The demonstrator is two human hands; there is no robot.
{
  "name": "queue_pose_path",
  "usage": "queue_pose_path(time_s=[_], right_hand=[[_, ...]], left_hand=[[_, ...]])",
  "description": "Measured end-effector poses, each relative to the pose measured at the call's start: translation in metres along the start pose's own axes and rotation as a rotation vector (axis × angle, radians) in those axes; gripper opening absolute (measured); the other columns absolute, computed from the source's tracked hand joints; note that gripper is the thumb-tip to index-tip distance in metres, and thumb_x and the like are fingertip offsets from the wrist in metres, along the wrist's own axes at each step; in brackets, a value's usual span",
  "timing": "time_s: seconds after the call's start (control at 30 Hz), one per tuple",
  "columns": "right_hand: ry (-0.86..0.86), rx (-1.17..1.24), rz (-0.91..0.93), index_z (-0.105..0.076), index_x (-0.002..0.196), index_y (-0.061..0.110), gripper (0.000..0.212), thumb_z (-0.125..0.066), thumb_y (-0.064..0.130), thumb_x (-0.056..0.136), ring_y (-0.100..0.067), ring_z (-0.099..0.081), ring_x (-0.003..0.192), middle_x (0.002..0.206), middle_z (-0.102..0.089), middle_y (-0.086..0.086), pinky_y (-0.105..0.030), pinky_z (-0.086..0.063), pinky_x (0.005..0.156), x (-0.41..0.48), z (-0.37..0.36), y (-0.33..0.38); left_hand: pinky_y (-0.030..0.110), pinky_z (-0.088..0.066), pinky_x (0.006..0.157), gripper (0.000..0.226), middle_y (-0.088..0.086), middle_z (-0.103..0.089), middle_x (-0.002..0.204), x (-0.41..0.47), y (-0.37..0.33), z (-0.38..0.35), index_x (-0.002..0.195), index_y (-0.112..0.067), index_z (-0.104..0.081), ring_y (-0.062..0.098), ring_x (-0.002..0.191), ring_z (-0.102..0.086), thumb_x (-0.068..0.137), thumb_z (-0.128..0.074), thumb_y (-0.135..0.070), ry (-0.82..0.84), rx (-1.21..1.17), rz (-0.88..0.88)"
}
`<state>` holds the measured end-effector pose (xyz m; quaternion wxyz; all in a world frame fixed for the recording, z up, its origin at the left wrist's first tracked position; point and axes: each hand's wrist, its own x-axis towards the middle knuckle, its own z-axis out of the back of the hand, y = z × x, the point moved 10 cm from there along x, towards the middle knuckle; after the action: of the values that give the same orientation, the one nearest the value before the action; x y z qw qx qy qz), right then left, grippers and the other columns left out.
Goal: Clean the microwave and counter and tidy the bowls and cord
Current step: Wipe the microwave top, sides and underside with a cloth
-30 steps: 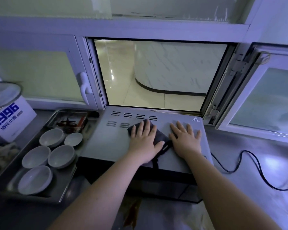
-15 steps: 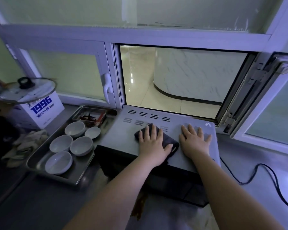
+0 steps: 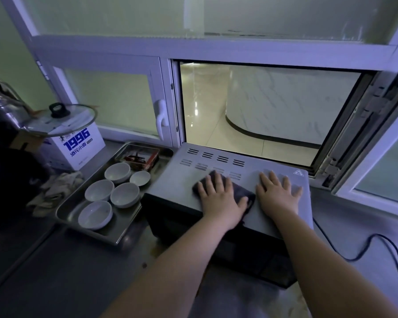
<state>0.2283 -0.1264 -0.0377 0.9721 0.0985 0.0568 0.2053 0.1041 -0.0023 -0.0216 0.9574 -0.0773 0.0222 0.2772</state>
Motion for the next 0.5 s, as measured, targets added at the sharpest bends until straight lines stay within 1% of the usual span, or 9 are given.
queue_pose_path(time_s=[0.07,0.1,0.17,0.23,0.3,0.33,0.37,0.4,0.5], right_hand=[[0.0,0.003,0.003,-0.012,0.151,0.042,0.053,-0.018,0.048,0.099,-0.025,0.002,0.149,0.162,-0.005,0.011,-0.061,0.005,0.113,0.0,0.0,0.0],[0.0,0.005,0.007,-0.012,0.151,0.042,0.053,-0.018,0.048,0.099,-0.025,0.002,0.149,0.162,-0.005,0.011,-0.061,0.006,0.114,0.0,0.0,-0.001],[-0.002,0.01,0.009,-0.012,0.151,0.042,0.053,-0.017,0.048,0.099,-0.025,0.002,0.149,0.162,-0.006,0.011,-0.061,0.006,0.114,-0.001,0.001,0.0],[0.002,0.008,0.008,-0.012,0.151,0.042,0.053,-0.017,0.048,0.099,-0.025,0.002,0.149,0.162,-0.005,0.011,-0.06,0.007,0.114,-0.002,0.0,0.001],[0.005,0.004,0.008,-0.012,0.151,0.041,0.053,-0.016,0.048,0.099,-0.026,0.002,0.149,0.162,-0.005,0.01,-0.061,0.006,0.114,-0.003,0.0,0.001],[0.003,0.001,0.009,-0.012,0.151,0.041,0.053,-0.016,0.047,0.099,-0.026,0.002,0.149,0.162,-0.005,0.01,-0.061,0.006,0.114,-0.003,0.0,0.001],[0.002,0.0,0.007,-0.012,0.151,0.041,0.053,-0.016,0.047,0.099,-0.026,0.002,0.149,0.162,-0.005,0.01,-0.061,0.006,0.114,-0.003,0.0,0.001],[0.002,0.0,0.006,-0.013,0.152,0.041,0.053,-0.016,0.047,0.099,-0.026,0.002,0.149,0.162,-0.005,0.01,-0.062,0.006,0.114,-0.003,0.0,0.001],[-0.002,0.002,0.003,-0.014,0.151,0.041,0.052,-0.018,0.047,0.099,-0.026,0.0,0.149,0.162,-0.006,0.011,-0.062,0.005,0.114,-0.001,0.0,0.001]], left_hand=[[0.055,0.007,0.116,0.079,0.009,0.01,0.162,-0.013,0.004,-0.003,0.154,-0.023,-0.005,0.034,0.147,0.009,0.091,-0.026,-0.067,0.0,-0.003,-0.086],[0.053,0.006,0.117,0.079,0.008,0.009,0.162,-0.014,0.022,0.001,0.154,-0.024,-0.006,0.032,0.147,0.008,0.091,-0.026,-0.067,-0.022,0.001,-0.073],[0.054,0.002,0.117,0.079,0.009,0.008,0.162,-0.006,0.077,0.013,0.154,-0.025,-0.007,0.033,0.148,0.004,0.091,-0.024,-0.069,-0.067,0.027,0.054],[0.056,0.0,0.117,0.079,0.013,0.008,0.161,0.002,0.132,0.023,0.154,-0.024,-0.007,0.036,0.147,0.003,0.091,-0.021,-0.069,-0.061,0.033,0.247],[0.059,0.0,0.115,0.079,0.017,0.009,0.16,0.003,0.157,0.026,0.155,-0.02,-0.007,0.041,0.146,0.004,0.092,-0.021,-0.067,-0.055,0.003,0.407],[0.061,0.0,0.115,0.08,0.02,0.009,0.16,0.005,0.154,0.024,0.155,-0.018,-0.007,0.043,0.145,0.005,0.092,-0.021,-0.066,-0.056,-0.008,0.452],[0.062,0.001,0.114,0.08,0.021,0.009,0.159,0.007,0.139,0.02,0.155,-0.016,-0.007,0.045,0.145,0.005,0.092,-0.02,-0.065,-0.055,-0.005,0.456],[0.063,0.002,0.113,0.081,0.023,0.009,0.159,0.008,0.114,0.016,0.154,-0.014,-0.007,0.046,0.144,0.005,0.092,-0.02,-0.065,-0.054,0.0,0.417],[0.063,0.005,0.112,0.082,0.022,0.006,0.159,0.0,0.019,0.003,0.154,-0.013,-0.009,0.044,0.144,0.004,0.092,-0.024,-0.064,-0.046,-0.012,0.168]])
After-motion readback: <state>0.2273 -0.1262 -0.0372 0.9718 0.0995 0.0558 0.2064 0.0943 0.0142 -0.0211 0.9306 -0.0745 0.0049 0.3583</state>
